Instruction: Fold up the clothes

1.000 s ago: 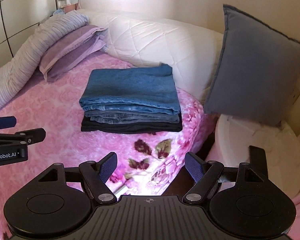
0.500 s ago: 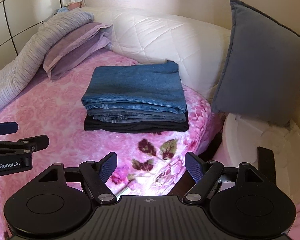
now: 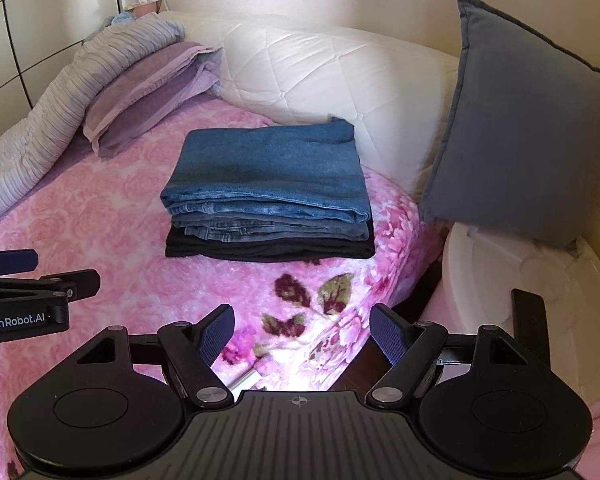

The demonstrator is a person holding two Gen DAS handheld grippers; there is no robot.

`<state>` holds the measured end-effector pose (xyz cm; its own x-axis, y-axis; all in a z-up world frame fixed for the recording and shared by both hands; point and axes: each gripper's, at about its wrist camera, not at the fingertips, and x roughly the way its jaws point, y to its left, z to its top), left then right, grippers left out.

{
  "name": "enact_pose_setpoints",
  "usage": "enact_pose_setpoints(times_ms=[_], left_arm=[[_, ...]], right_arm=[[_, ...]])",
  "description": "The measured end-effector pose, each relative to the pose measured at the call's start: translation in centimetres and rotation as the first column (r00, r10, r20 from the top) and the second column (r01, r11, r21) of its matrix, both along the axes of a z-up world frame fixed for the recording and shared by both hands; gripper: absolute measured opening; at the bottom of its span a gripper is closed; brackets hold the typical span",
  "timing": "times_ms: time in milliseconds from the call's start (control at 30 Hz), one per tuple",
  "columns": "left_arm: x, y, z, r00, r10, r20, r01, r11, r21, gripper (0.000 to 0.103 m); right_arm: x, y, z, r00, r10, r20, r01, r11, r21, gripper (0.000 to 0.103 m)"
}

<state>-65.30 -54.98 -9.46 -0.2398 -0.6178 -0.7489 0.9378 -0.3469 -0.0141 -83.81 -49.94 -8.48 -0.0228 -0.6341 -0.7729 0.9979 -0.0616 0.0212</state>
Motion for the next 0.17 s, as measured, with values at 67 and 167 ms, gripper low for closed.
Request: enact_pose_setpoints(times_ms=[67, 167], left_arm=[[-0.12, -0.05, -0.01, 1.0, -0.002, -0.004, 0.002, 1.0, -0.005, 0.077], [-0.24, -0.1, 0.09, 1.0, 0.001, -0.022, -0.001, 1.0, -0.023, 0.077]], right_arm=[[0.01, -0.05, -0.08, 1.0, 0.0, -0.002, 0.0, 1.0, 0.004, 0.078], [-0.03, -0.22, -0.16, 1.0, 0.005, -0.01, -0.005, 1.0, 0.009, 0.078]])
